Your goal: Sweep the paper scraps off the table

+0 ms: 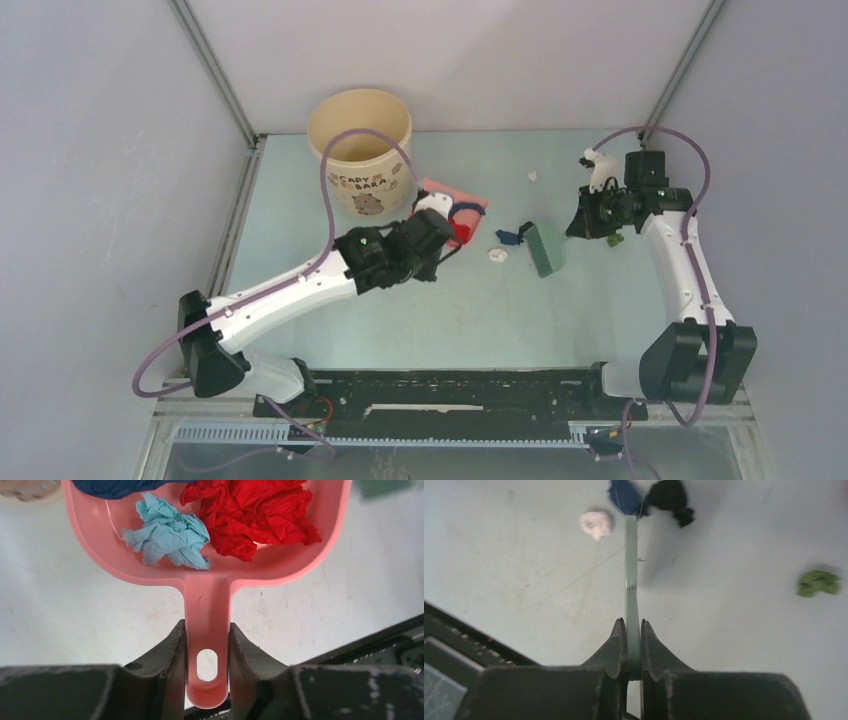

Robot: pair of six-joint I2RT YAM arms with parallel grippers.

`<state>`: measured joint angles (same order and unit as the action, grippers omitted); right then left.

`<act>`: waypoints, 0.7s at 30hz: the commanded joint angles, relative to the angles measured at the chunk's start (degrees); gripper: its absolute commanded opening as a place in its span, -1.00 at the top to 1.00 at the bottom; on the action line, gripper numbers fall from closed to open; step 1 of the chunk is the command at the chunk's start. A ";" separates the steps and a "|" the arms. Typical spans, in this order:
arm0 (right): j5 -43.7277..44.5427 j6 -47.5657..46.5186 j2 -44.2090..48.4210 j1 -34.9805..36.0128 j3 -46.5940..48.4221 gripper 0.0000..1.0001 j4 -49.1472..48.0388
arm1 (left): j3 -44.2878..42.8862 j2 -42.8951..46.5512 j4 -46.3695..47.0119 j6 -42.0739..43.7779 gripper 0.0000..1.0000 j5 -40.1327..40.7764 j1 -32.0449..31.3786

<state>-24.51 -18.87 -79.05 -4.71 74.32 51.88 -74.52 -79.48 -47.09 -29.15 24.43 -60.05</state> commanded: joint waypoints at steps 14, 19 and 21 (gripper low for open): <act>-32.89 1.11 9.63 1.19 -17.60 1.00 -5.83 | -32.99 -10.67 -6.01 7.27 1.00 -7.59 15.55; -33.48 -3.51 8.64 3.61 -18.34 1.00 -4.54 | -40.87 -13.33 -5.49 4.11 1.00 -15.55 20.89; -32.58 -4.32 8.30 6.00 -18.28 1.00 -4.38 | -43.56 -14.19 -5.81 2.39 1.00 -17.21 22.82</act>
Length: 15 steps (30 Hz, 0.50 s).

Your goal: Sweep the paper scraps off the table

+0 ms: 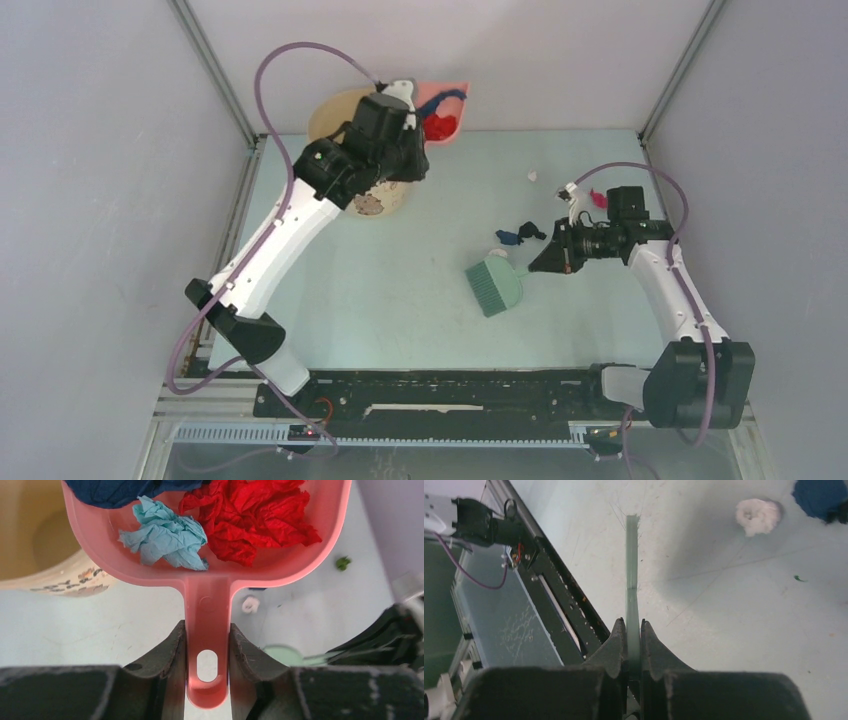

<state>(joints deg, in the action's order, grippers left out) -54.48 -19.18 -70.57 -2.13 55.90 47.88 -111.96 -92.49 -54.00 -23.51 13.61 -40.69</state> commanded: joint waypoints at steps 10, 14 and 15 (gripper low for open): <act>10.60 -4.97 5.04 18.01 -0.55 1.00 -2.65 | 0.41 -0.25 12.55 -12.23 1.00 -18.14 15.97; 11.58 -3.35 7.87 19.95 -1.57 1.00 -4.58 | 9.52 0.40 23.78 -21.07 1.00 -24.94 19.99; 10.43 -3.06 7.77 19.63 -1.58 1.00 -4.45 | 12.62 0.74 28.07 -24.29 1.00 -28.47 20.96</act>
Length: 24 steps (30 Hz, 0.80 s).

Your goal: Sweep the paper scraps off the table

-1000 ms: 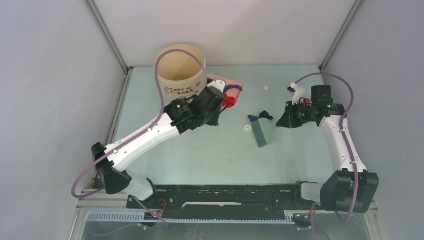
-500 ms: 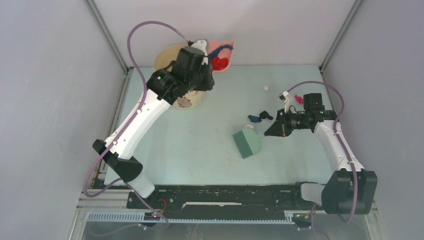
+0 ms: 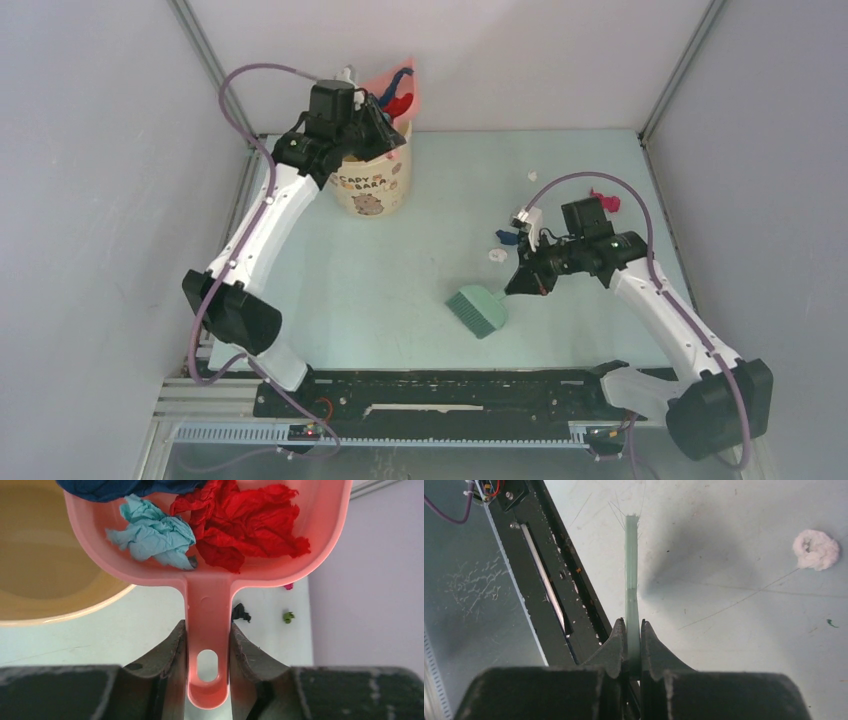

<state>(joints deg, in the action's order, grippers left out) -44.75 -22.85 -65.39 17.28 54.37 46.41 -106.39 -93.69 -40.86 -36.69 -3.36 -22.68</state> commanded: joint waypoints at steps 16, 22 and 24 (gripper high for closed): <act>5.41 -0.16 3.67 -1.96 -0.77 1.00 -3.62 | 32.11 6.55 56.65 -49.52 1.00 -18.02 7.95; 5.01 0.13 2.77 -2.77 -0.78 1.00 -3.90 | 40.80 8.20 67.42 -58.52 1.00 -18.15 9.84; 5.03 0.22 2.49 -2.78 -0.82 1.00 -3.89 | 42.45 9.07 72.15 -61.51 1.00 -20.31 10.01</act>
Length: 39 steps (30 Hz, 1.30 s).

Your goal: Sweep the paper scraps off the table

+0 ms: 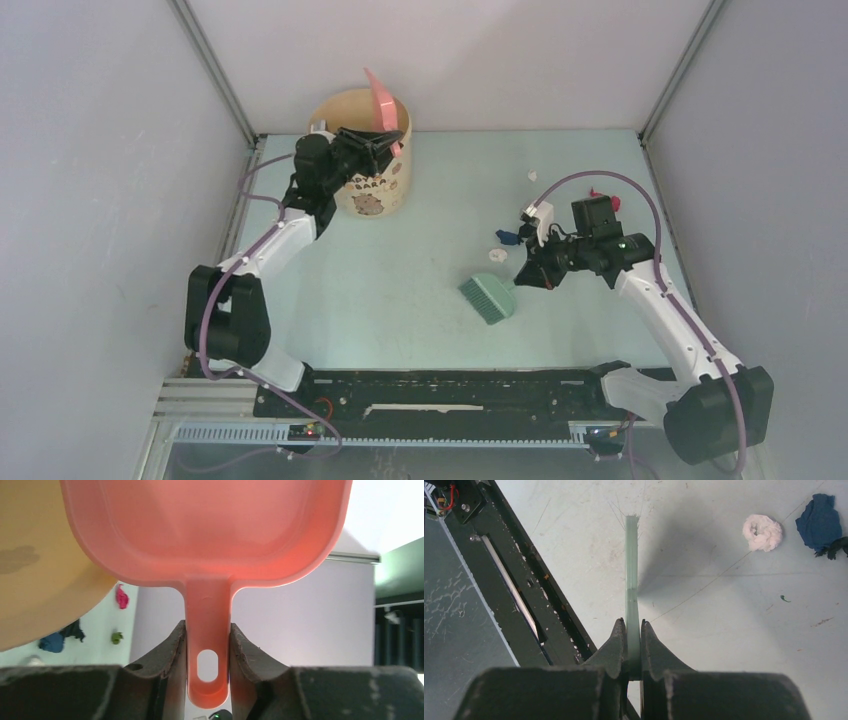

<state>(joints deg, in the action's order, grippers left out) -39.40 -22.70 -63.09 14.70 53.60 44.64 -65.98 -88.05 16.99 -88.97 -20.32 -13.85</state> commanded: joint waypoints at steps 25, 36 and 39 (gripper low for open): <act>2.64 0.68 -1.40 -0.20 0.00 1.00 -3.59 | -6.25 10.81 -7.67 16.19 1.00 -8.49 2.36; 5.21 2.83 0.78 -2.35 0.01 1.00 -5.92 | -6.70 26.27 -51.30 56.35 1.00 14.77 -15.69; 8.57 4.68 2.30 -4.47 -0.05 1.00 -8.05 | -6.33 27.99 -58.88 60.10 1.00 19.25 -20.74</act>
<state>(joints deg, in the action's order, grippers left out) -34.61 -20.86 -63.79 12.47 53.58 41.25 -71.22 -61.58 -27.35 -40.69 -10.39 -30.11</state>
